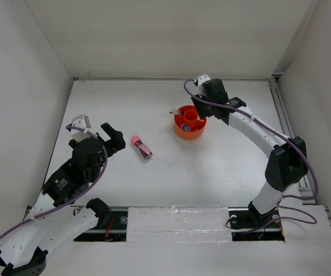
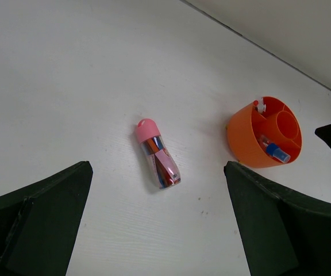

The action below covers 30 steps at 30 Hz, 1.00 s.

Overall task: Sort the stationery into containers
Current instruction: Place the stationery in the storage box, then pick up the stationery from the center of the board.

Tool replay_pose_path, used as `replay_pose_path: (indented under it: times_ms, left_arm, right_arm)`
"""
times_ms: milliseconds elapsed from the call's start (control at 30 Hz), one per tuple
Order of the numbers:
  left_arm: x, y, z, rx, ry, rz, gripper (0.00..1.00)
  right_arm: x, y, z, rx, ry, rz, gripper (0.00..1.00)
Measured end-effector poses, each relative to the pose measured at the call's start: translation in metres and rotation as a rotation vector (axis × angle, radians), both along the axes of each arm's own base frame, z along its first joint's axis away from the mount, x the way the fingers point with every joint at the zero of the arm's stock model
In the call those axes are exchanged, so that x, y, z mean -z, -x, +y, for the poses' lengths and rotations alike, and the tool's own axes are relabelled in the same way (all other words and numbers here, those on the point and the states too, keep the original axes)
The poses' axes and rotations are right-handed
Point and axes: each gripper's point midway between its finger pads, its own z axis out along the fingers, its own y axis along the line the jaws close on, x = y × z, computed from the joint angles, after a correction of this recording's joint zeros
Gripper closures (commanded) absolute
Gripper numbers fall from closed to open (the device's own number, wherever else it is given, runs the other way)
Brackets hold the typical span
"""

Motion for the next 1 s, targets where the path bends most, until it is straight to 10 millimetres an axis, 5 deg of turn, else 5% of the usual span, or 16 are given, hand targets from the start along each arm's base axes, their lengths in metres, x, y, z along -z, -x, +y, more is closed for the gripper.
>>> replay_pose_path:
  times_ms: [200,300,433,600,700,1000]
  left_arm:
    - [0.001,-0.001,-0.001,0.0,-0.004,0.006,0.01]
    - [0.002,-0.002,-0.001,-0.001,-0.007,0.01,0.01]
    - [0.004,-0.003,0.002,-0.028,-0.005,0.013,0.01]
    - [0.009,0.001,0.017,-0.112,-0.004,0.026,0.01]
    - [0.008,0.004,0.023,-0.139,0.004,0.02,0.01]
    - [0.008,0.006,0.028,-0.159,0.0,0.017,0.01]
  right_arm:
    - [-0.047,0.025,0.032,-0.075,-0.046,-0.087,0.33]
    - [-0.066,0.041,0.066,-0.147,-0.081,-0.122,0.32]
    - [-0.067,0.065,0.123,-0.261,-0.115,-0.113,0.31]
    - [-0.038,0.083,0.209,-0.391,-0.117,-0.054,0.31]
    - [-0.006,0.084,0.245,-0.432,-0.104,0.01,0.3]
    - [0.065,0.072,0.28,-0.414,-0.069,0.148,0.29]
